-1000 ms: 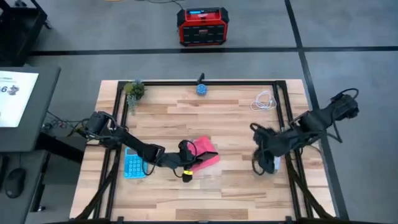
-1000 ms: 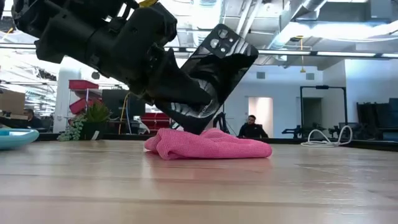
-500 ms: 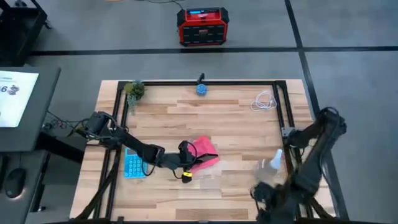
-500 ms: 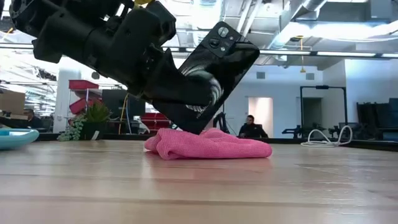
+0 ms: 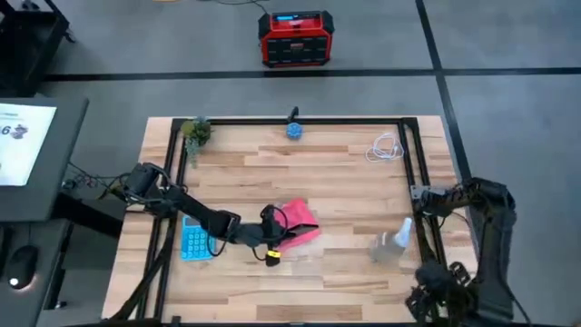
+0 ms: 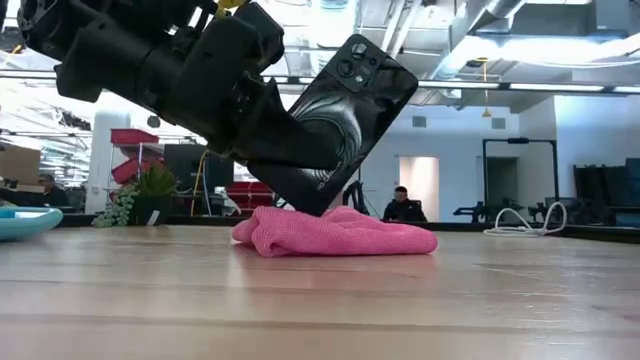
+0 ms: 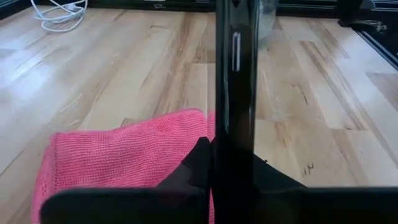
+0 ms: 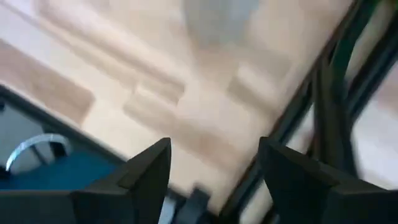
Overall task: Apply microfiber cloth
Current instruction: Spray the black cellphone with the transparent spray bottle
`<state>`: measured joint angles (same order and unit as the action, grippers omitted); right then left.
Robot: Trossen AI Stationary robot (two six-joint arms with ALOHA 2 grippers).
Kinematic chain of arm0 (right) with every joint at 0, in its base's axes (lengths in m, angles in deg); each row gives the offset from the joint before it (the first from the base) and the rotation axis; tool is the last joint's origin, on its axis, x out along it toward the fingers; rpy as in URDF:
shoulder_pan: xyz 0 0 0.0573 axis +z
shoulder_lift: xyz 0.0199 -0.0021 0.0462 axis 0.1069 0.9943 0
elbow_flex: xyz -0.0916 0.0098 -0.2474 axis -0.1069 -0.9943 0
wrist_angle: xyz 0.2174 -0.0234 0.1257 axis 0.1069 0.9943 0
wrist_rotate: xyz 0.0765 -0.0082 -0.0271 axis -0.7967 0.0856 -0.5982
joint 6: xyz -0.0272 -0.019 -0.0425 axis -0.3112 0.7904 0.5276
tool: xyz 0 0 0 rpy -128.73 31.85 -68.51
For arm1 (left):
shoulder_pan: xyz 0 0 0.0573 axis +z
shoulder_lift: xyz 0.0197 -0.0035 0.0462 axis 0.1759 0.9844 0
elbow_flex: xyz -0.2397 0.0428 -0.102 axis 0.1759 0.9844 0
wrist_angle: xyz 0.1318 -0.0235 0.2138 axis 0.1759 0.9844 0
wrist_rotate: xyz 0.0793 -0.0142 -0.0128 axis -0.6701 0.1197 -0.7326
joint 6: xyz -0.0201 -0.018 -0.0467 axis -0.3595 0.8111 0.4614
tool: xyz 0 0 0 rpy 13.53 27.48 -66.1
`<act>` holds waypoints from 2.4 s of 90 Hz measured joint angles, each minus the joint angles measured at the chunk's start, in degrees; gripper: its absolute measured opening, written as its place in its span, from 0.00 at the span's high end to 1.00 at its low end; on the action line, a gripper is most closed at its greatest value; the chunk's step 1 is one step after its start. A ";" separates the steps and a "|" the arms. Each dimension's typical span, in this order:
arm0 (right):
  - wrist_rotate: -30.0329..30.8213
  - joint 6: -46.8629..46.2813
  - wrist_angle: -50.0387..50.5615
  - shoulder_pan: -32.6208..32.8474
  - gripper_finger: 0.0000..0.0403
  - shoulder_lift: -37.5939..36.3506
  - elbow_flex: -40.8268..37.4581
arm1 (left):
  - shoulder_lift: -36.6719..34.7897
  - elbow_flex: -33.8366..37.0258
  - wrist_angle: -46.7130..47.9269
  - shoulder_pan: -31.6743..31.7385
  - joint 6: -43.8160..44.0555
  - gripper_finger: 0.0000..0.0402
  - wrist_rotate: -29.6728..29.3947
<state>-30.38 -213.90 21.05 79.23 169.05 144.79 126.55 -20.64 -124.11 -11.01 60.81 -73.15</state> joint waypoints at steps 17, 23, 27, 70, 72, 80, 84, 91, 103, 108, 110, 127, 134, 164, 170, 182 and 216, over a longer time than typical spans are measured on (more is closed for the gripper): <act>9.37 8.14 -0.27 -1.59 0.44 -2.16 -0.13 | 0.00 0.00 -0.01 0.00 1.28 0.98 0.02; 9.59 10.86 -0.54 -2.62 0.44 -2.57 -0.17 | 0.00 0.00 0.00 0.11 1.72 0.98 0.00; 9.74 12.66 -0.61 -3.53 0.44 -3.16 -0.20 | 0.00 0.00 -0.07 0.17 1.75 0.98 0.01; 2.95 25.29 -0.43 -13.15 0.45 -9.29 -0.22 | 0.00 -0.02 -0.01 0.28 1.47 0.98 0.00; 2.70 25.28 -0.41 -13.13 0.45 -9.71 -0.23 | 0.00 -0.02 0.03 0.28 1.46 0.98 0.00; 1.85 24.62 -0.32 -12.97 0.45 -11.48 -1.57 | 0.00 -0.02 0.01 0.27 1.27 0.98 0.00; 0.94 23.76 -0.61 -12.68 0.45 -12.64 -3.01 | 0.00 -0.02 -0.03 0.28 1.25 0.98 0.00; -0.86 21.57 -0.21 -12.43 0.45 -14.86 -6.71 | 0.00 -0.02 0.05 0.28 1.24 0.98 0.00; -3.55 18.67 -0.43 -12.34 0.45 -18.13 -13.29 | 0.00 -0.02 0.05 0.28 1.20 0.98 0.00; -2.71 18.46 -0.26 -12.53 0.45 -18.90 -14.83 | 0.00 -0.02 0.03 0.28 1.02 0.98 0.01; -2.16 18.49 -0.28 -12.62 0.45 -19.01 -15.24 | 0.00 -0.02 0.03 0.28 1.01 0.98 0.00; -1.38 22.44 -0.43 -14.68 0.45 -19.33 -17.50 | 0.00 -0.02 0.01 0.28 1.10 0.98 0.00; -1.09 24.79 -0.49 -16.19 0.45 -19.28 -18.26 | 0.00 -0.02 0.01 0.28 1.25 0.98 0.01; 5.58 34.21 -0.46 -23.34 0.45 -19.68 -20.00 | 0.00 -0.02 0.01 0.28 1.40 0.98 0.00; 8.93 34.98 -0.44 -25.01 0.45 -20.43 -20.00 | 0.00 -0.02 -0.03 0.33 1.38 0.98 0.00; 13.66 36.71 -0.50 -29.64 0.45 -22.37 -21.64 | 0.00 -0.02 0.00 0.33 1.42 0.98 0.00; 17.86 40.52 -0.42 -37.11 0.45 -23.74 -21.57 | 0.00 -0.02 0.02 0.33 1.42 0.98 0.00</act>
<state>-12.52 -173.38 20.63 42.12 145.30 123.22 126.55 -20.66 -124.09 -10.69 62.24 -73.15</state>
